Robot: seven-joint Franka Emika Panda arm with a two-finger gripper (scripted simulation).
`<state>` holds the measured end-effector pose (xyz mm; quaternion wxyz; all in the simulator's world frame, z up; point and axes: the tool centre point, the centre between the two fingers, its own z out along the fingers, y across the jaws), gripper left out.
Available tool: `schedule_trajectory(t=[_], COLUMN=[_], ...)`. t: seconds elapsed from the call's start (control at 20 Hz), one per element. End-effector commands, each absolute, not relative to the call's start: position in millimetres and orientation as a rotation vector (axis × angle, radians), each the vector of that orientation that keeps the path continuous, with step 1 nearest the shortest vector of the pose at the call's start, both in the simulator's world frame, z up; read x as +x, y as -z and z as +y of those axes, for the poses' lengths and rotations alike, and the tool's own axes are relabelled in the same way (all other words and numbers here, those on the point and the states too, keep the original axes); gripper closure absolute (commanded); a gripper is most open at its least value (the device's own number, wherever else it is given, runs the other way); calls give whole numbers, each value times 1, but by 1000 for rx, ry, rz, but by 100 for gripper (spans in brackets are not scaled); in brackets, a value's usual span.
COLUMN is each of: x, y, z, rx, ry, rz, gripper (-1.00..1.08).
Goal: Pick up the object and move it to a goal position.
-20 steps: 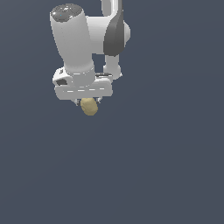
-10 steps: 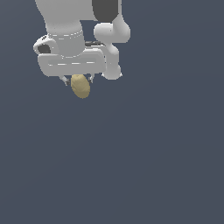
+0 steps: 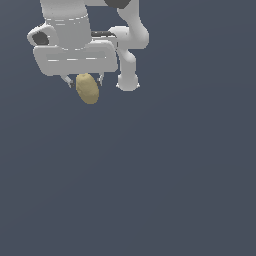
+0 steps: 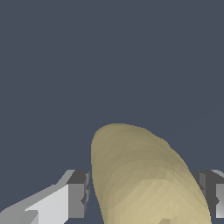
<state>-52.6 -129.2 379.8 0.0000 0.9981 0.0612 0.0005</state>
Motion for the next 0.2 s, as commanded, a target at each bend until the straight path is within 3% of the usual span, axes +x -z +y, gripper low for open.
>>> schedule_trajectory(t=[0.0,0.15], x=[-52,-51], y=[-379,-377], z=[-129,-129], rx=[3136,3136], ry=[0,0], rz=[193,193], gripper=[108,108])
